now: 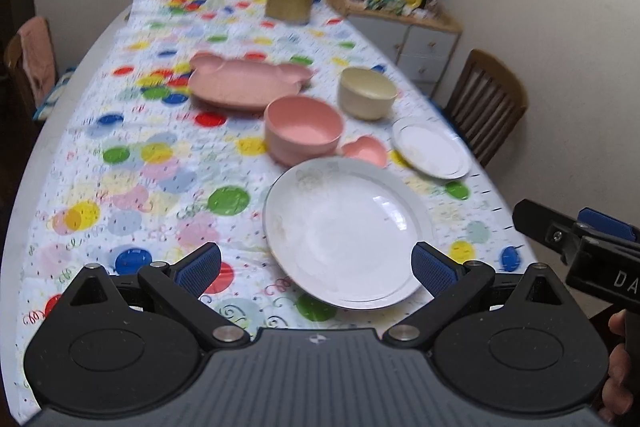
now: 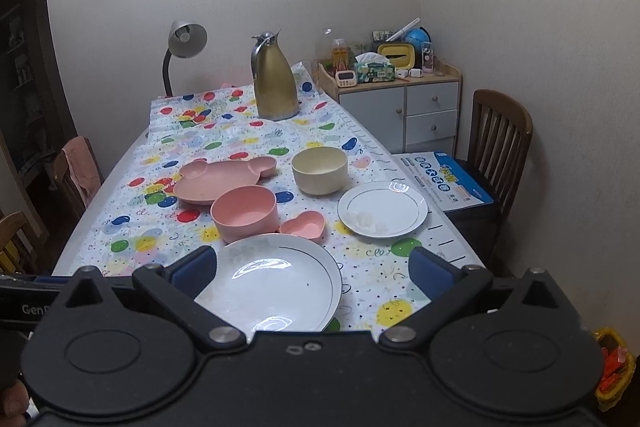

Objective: Organize plates and bowls
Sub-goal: 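Lower both grippers onto the large white plate rim and close them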

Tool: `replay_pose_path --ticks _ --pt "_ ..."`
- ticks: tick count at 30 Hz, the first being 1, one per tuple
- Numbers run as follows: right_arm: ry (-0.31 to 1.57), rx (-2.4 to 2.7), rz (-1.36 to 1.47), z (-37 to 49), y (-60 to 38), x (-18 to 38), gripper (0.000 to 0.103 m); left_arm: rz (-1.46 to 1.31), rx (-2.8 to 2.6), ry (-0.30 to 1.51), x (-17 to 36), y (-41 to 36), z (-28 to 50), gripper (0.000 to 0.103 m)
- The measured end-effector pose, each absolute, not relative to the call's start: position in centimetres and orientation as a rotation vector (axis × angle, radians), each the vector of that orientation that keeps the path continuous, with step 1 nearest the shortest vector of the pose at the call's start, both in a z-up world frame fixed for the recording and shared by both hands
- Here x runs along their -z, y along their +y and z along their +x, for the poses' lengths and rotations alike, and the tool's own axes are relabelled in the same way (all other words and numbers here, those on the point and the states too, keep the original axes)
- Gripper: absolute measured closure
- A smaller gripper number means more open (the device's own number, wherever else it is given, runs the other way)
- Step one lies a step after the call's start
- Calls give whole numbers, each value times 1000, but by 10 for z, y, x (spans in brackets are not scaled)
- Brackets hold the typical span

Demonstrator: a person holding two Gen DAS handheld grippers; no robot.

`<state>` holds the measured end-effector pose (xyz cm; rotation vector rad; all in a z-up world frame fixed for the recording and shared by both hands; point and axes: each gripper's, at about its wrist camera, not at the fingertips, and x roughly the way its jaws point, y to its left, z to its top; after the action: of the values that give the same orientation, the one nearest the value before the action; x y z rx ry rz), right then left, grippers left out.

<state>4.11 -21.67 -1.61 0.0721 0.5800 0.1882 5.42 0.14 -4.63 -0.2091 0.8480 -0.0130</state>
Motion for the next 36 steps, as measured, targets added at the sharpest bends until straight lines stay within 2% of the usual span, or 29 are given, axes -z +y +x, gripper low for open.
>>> replay_pose_path --ticks 7,17,21,25,27,29,36 --pt "680 -220 50 97 -214 50 1 -229 -84 926 74 14 89 1" --pt "822 -250 -22 176 -211 101 13 -259 -141 1010 119 18 133 1" --pt "893 -274 -49 203 -209 122 29 -290 -164 1043 135 22 146 2" --pt "944 -310 -47 220 -208 135 38 -314 -181 1064 146 26 153 2" --pt "969 -324 -44 227 -207 140 49 -330 -188 1073 148 26 155 2" --pt "997 -340 -34 233 -208 145 53 -358 -191 1082 151 28 156 2" --pt "1046 -400 -35 247 -210 153 63 -381 -202 1099 157 30 158 22"
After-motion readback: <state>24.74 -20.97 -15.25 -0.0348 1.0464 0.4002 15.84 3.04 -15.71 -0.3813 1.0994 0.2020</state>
